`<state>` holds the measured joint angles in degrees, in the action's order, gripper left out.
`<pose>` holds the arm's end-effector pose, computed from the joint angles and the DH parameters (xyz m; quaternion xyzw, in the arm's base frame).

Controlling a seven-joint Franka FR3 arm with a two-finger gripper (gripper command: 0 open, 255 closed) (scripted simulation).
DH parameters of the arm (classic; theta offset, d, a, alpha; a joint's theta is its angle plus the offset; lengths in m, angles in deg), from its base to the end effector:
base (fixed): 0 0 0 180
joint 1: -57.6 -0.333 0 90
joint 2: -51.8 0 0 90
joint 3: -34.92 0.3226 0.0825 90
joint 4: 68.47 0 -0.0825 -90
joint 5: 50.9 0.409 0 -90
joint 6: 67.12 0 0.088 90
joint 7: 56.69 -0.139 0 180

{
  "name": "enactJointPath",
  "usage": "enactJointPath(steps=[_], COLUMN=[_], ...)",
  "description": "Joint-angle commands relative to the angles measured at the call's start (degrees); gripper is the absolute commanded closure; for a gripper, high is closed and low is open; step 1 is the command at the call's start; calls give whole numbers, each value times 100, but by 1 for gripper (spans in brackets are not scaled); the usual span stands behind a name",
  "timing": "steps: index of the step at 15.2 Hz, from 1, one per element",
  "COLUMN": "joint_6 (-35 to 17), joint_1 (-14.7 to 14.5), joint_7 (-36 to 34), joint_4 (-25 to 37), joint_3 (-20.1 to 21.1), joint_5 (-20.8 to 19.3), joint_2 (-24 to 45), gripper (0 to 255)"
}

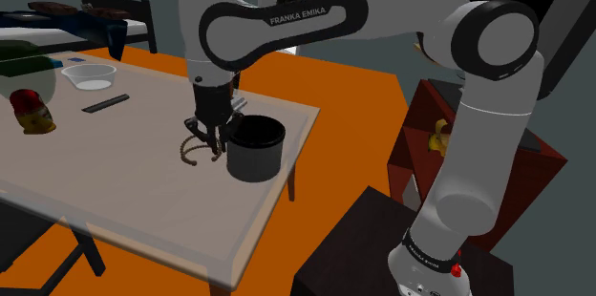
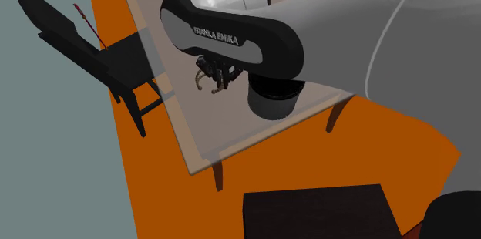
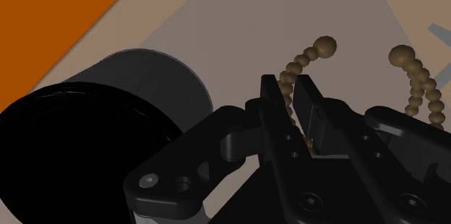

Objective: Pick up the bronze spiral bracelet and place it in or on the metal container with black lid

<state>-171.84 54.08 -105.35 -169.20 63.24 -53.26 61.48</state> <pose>0.5350 0.3127 0.4365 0.9889 -0.1415 -0.0432 0.0099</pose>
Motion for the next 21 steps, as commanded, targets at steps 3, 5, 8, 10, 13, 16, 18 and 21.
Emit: enactJointPath(steps=[3,5,8,10,13,16,18,21], joint_6=[288,438,666,795,726,677,652,625], joint_1=[2,0,-5,-9,265,513,667,889], joint_7=[10,11,10,8,455,895,1183,1604], joint_4=[232,370,589,716,406,164,39,-97], joint_3=[9,12,17,19,-148,-332,-461,-657], joint_5=[32,40,46,47,155,225,252,267], joint_2=[-60,-74,-84,-86,-351,-559,-665,-776], gripper=[255,255,255,255,255,255,255,255])
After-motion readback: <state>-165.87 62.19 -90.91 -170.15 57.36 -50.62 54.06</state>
